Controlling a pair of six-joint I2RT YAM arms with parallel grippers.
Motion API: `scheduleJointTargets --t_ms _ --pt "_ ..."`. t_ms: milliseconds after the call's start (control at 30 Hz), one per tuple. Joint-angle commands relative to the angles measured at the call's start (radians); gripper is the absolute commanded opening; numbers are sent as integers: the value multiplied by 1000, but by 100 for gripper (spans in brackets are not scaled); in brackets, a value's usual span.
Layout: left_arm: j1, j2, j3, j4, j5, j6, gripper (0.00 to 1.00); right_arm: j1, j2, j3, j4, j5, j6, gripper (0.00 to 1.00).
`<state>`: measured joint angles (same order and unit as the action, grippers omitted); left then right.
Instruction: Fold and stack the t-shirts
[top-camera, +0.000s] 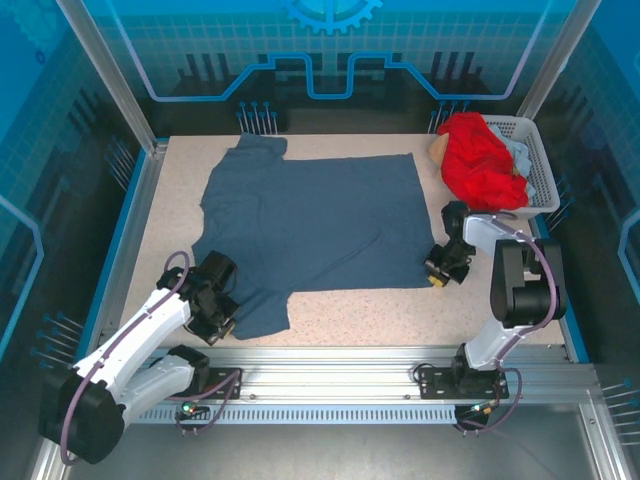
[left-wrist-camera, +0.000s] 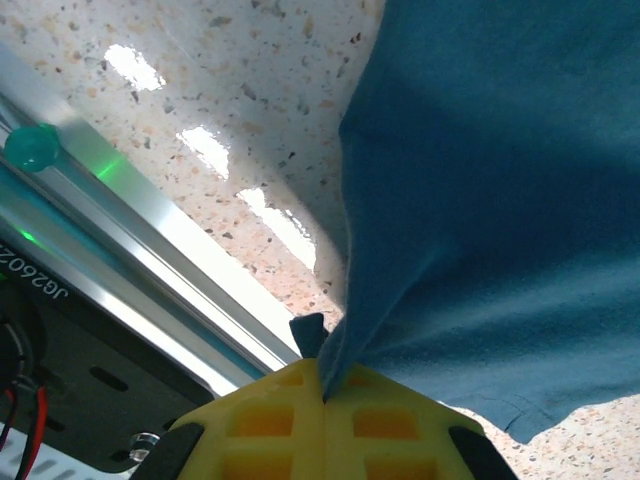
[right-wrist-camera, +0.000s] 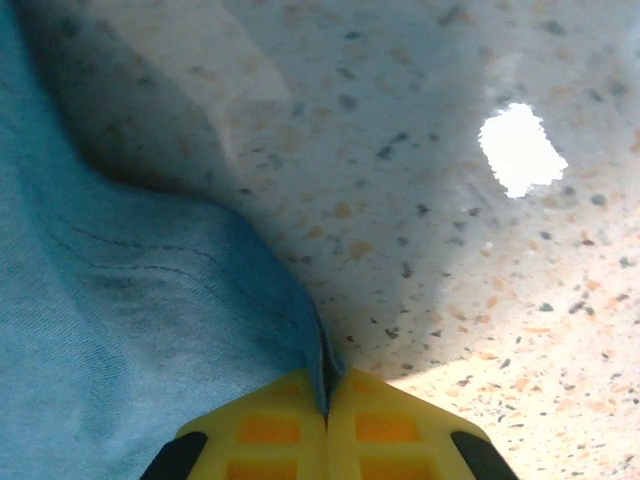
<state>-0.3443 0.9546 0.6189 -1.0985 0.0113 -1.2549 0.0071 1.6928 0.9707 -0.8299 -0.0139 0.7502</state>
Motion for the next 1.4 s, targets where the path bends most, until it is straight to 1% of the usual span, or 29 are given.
scheduleJointTargets --t_ms 0,67,167,300,333,400,533,667,767,967,1367 --pt "-22 -29 12 -61 13 5 0 60 -38 14 -50 62 -23 0" --pt "-65 -44 9 -58 37 -8 0 85 -94 -5 -85 89 -22 0" --pt "-128 -64 51 -69 4 -8 0 95 -174 -44 -111 94 -16 0" --pt "-125 -37 157 -26 -82 23 0 94 -217 -26 -119 68 -24 0" --pt "-115 -7 191 3 -100 42 0 95 -211 -3 -123 63 -31 0" --pt "-68 75 254 60 -100 87 0 94 -180 52 -133 53 -48 0" --pt "54 259 384 215 -27 197 0 84 -83 169 -143 10 -77 0" --pt "158 451 563 230 -15 321 0 66 11 282 -158 -20 -80 0" --pt "215 555 658 260 -1 376 0 61 69 365 -172 -19 -70 0" --pt "271 722 857 268 4 452 0 59 163 486 -176 -7 -39 0" --pt "302 901 1075 269 14 531 0 45 338 694 -228 -1 2 0"
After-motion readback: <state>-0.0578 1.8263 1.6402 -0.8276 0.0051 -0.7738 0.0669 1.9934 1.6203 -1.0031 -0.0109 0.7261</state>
